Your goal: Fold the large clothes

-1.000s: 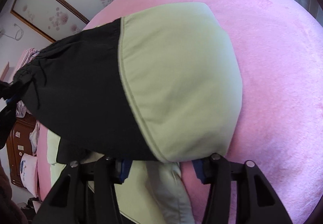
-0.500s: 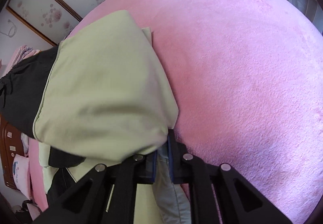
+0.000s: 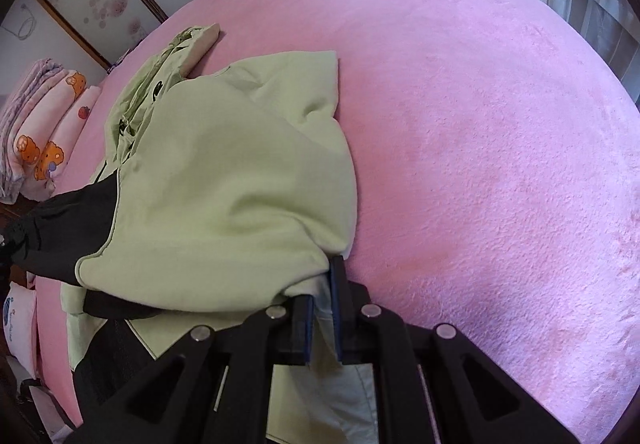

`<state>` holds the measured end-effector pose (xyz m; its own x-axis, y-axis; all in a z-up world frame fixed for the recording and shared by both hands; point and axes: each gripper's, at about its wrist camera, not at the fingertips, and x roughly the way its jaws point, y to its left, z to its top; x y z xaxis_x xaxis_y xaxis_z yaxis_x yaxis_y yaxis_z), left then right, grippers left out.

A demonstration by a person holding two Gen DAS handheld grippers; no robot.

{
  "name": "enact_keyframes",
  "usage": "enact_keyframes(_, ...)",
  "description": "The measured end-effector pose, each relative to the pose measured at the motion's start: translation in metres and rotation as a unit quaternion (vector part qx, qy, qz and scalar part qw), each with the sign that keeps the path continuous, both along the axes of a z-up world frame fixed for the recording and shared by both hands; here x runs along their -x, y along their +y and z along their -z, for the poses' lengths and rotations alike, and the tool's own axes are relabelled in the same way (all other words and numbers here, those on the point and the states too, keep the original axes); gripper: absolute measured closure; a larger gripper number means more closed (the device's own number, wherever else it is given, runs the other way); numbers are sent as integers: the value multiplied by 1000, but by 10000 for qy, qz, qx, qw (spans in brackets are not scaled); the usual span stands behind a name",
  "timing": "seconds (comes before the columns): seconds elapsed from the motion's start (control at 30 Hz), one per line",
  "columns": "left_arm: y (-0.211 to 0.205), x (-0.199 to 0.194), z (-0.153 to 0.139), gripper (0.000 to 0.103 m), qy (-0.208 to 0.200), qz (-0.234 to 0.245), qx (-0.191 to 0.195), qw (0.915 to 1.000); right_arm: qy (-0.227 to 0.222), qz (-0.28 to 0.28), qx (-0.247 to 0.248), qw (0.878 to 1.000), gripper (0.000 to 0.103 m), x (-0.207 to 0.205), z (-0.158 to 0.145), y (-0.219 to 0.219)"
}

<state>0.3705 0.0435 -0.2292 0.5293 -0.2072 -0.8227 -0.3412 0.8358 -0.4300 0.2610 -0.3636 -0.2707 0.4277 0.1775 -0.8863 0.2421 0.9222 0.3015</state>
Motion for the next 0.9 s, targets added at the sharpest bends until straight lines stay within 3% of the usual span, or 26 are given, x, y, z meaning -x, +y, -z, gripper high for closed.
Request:
enact_keyframes(0.23, 22, 24, 31, 100, 342, -265, -28, 9991, 130, -213, 143, 9996, 88, -2, -4, 15)
enact_keyframes(0.37, 26, 27, 47, 100, 497, -386, -29, 9980, 254, -263, 203, 9991, 78, 3, -2, 18)
enact_keyframes(0.6, 19, 17, 70, 100, 705, -245, -339, 9966, 252, -315, 240, 9989, 80, 8, 1, 21)
enact_keyframes(0.8, 30, 15, 91, 100, 1013, -262, -354, 9939, 346, -432, 164, 9983, 80, 8, 2, 26)
enact_keyframes(0.9, 24, 11, 98, 100, 1071, -25, -647, 9921, 374, -468, 220, 9980, 80, 7, 3, 31)
